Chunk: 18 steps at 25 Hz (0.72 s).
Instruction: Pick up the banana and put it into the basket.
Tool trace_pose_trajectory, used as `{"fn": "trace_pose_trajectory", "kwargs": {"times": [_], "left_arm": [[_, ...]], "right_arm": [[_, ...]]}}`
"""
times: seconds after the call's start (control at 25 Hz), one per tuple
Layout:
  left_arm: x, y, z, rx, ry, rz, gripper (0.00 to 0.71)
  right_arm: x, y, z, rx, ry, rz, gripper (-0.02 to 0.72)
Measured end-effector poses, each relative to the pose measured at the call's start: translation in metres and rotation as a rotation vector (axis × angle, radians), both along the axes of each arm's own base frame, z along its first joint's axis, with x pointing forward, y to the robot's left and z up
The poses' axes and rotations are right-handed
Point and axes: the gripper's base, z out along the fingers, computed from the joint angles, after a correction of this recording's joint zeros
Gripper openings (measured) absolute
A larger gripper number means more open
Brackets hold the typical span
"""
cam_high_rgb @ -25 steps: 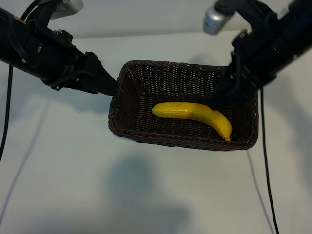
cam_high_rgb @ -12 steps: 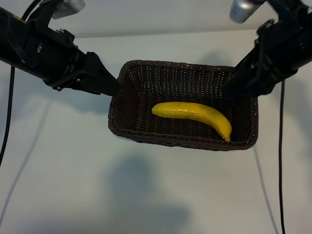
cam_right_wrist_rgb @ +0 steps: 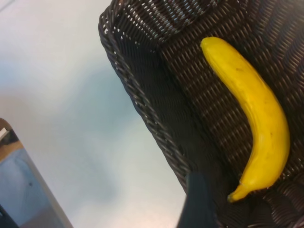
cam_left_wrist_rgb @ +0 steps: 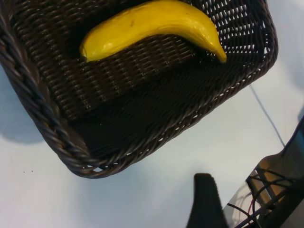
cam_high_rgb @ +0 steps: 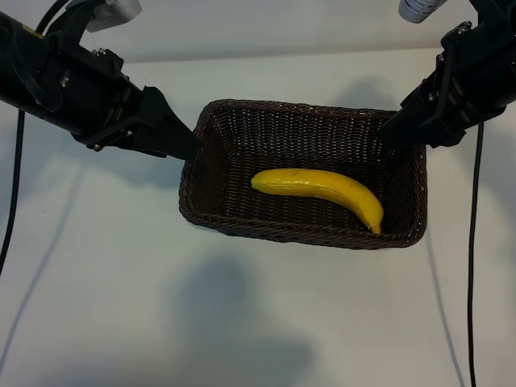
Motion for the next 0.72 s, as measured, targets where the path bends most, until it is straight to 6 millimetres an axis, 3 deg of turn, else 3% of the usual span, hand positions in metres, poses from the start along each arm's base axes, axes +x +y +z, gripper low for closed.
{"fn": "trace_pose_trajectory", "kwargs": {"times": [0.72], "left_arm": [[-0.0004,0.0,0.0,0.001,0.0,-0.007,0.515]], "right_arm": [[0.0013,0.0001,0.0004,0.004,-0.012,-0.009,0.549]]}}
